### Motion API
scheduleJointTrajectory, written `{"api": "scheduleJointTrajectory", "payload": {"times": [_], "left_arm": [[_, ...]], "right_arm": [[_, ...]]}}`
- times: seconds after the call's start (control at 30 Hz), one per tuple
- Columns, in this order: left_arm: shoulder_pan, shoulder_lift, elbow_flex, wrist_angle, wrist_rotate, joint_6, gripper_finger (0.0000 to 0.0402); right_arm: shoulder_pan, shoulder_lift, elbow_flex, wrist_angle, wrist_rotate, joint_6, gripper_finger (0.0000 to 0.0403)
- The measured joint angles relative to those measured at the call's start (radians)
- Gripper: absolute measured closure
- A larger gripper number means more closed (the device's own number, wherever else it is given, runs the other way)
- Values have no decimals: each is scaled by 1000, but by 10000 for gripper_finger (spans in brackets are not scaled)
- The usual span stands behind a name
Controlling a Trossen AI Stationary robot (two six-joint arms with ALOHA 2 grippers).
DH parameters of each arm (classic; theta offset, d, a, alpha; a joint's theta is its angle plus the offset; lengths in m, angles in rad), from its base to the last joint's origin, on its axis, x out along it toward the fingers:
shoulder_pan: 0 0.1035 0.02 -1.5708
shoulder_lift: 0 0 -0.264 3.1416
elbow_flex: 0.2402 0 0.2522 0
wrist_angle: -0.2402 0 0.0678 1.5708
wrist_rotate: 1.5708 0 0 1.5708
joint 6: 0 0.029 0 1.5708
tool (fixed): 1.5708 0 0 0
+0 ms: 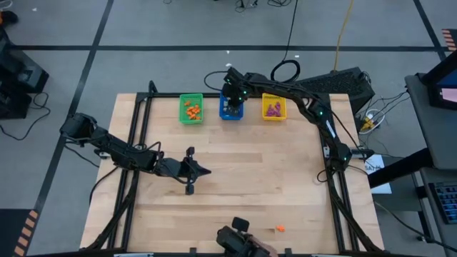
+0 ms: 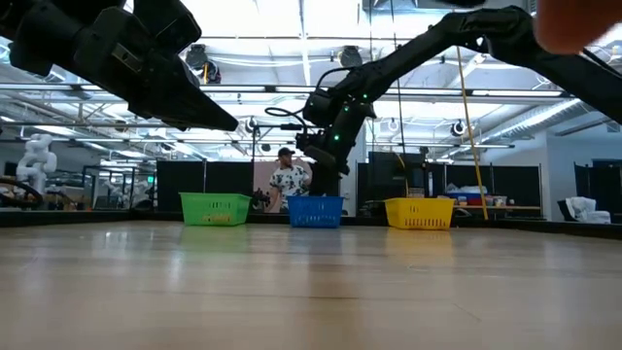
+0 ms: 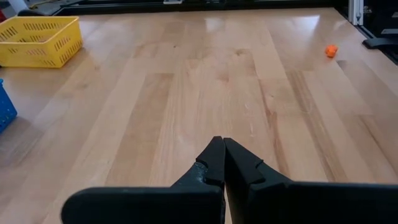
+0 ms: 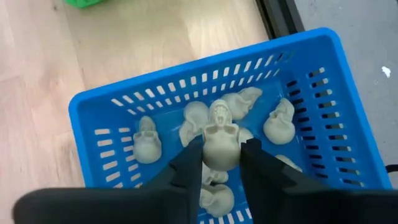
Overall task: Sort Halloween decoration
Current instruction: Put the white skull toy into the blue bin, then put the orange skeleton toy into the green bin
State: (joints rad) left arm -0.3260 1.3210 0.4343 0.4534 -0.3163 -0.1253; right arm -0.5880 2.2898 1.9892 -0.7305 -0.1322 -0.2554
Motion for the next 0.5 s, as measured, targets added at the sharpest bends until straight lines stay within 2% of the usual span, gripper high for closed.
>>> {"api": "scheduleJointTrajectory", "payload": {"times": [0.33, 0.4, 0.5], "left_arm": [[0, 0, 0, 0, 0, 0, 402], [0, 0, 0, 0, 0, 0, 402], [0, 0, 0, 0, 0, 0, 402]], "right_arm": [[0, -28, 1, 15, 54, -1, 220], [0, -43, 0, 5, 54, 0, 220], [5, -66, 0, 0, 54, -3, 250]]}}
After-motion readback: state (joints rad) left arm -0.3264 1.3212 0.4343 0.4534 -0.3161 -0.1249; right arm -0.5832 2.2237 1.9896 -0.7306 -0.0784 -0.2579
